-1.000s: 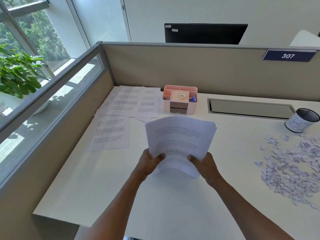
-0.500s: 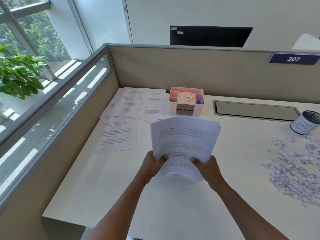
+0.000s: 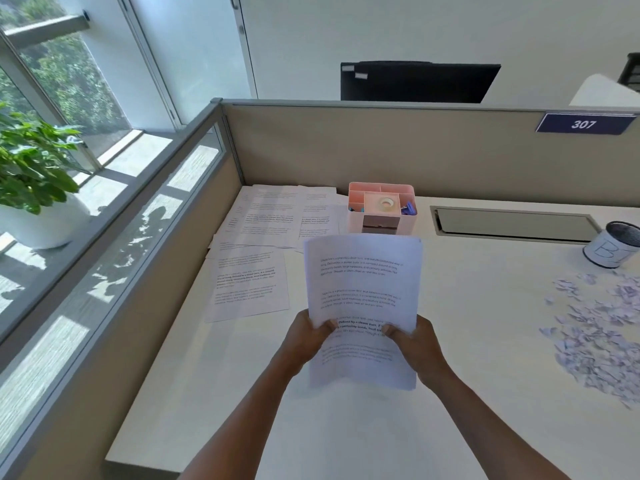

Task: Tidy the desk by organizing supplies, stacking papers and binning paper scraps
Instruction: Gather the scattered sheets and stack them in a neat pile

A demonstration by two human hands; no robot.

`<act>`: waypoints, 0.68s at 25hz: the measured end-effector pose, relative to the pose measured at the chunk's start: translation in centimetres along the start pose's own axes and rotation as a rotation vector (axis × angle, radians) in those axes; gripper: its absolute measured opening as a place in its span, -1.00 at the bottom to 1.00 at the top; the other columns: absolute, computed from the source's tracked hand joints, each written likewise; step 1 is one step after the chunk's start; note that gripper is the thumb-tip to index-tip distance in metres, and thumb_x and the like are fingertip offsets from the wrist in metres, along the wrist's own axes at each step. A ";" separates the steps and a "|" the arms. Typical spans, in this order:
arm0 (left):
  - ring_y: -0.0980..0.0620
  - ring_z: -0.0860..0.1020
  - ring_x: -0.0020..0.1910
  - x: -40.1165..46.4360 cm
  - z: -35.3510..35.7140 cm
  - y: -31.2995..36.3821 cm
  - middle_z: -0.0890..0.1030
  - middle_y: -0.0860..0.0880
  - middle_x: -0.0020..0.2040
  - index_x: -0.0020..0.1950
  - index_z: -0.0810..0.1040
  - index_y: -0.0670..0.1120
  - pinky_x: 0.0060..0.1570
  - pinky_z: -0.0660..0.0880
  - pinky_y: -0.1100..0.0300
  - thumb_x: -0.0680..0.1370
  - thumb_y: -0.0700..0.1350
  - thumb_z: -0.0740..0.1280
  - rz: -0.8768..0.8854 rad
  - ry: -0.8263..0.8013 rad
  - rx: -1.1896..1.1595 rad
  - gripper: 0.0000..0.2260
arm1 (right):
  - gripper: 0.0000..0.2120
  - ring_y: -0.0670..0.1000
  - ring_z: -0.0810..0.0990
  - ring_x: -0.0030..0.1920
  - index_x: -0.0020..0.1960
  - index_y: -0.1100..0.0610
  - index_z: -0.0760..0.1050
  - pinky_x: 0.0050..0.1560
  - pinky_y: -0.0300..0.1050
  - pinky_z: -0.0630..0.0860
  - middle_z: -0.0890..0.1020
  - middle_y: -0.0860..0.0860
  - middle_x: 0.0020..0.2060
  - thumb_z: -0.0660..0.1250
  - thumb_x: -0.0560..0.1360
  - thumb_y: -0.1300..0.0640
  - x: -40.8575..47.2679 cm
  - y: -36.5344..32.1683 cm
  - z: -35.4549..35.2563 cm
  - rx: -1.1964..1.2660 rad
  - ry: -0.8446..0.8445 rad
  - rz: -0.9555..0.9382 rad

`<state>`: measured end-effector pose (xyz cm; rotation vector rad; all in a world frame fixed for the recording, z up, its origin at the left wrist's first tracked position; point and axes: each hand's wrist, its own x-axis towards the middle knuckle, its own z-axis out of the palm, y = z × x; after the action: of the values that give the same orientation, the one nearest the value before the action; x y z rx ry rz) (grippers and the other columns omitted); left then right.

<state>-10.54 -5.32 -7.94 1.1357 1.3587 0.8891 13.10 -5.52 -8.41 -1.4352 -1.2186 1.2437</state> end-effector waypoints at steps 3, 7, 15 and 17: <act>-0.05 0.69 0.07 0.0 -2.1 0.2 0.71 -0.05 0.12 0.21 0.62 -0.04 0.11 0.64 -0.04 0.58 -0.12 0.43 -0.038 -0.011 -0.016 -0.79 | -0.77 -0.11 0.71 -0.14 -0.04 -0.03 0.65 -0.26 -0.34 0.55 0.74 -0.16 -0.14 0.50 0.30 0.03 0.2 -0.6 1.6 0.038 -0.021 0.004; -0.22 0.66 0.14 -0.5 -5.8 -0.1 0.69 -0.19 0.16 0.30 0.57 -0.19 0.18 0.58 -0.19 0.49 -0.10 0.46 -0.089 -0.062 -0.237 -0.59 | -0.62 0.03 0.72 -0.06 0.09 0.08 0.63 -0.10 -0.08 0.64 0.74 -0.03 -0.04 0.53 0.29 0.04 0.9 -1.4 4.4 0.088 -0.114 0.057; -0.20 0.70 0.05 -2.6 -13.4 -3.7 0.71 -0.16 0.10 0.27 0.55 -0.16 0.10 0.61 -0.23 0.59 -0.22 0.40 -0.222 0.081 -0.272 -0.74 | -0.96 0.03 0.68 -0.14 -0.07 -0.03 0.60 -0.18 -0.12 0.59 0.72 -0.11 -0.14 0.42 0.53 0.03 2.2 -2.0 11.9 0.006 -0.193 0.147; -0.15 0.72 -0.01 -3.3 -15.7 -5.1 0.73 -0.12 0.05 0.24 0.56 -0.14 0.01 0.66 -0.14 0.59 -0.21 0.40 -0.252 0.173 -0.260 -0.78 | -0.92 -0.02 0.62 -0.14 -0.06 -0.07 0.56 -0.13 -0.08 0.56 0.68 -0.10 -0.10 0.32 0.59 0.04 3.3 -1.5 14.1 -0.185 -0.145 0.158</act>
<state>-26.99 -8.36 -10.08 0.6847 1.4411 0.9620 -0.98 -1.89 -9.44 -1.6243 -1.3689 1.3922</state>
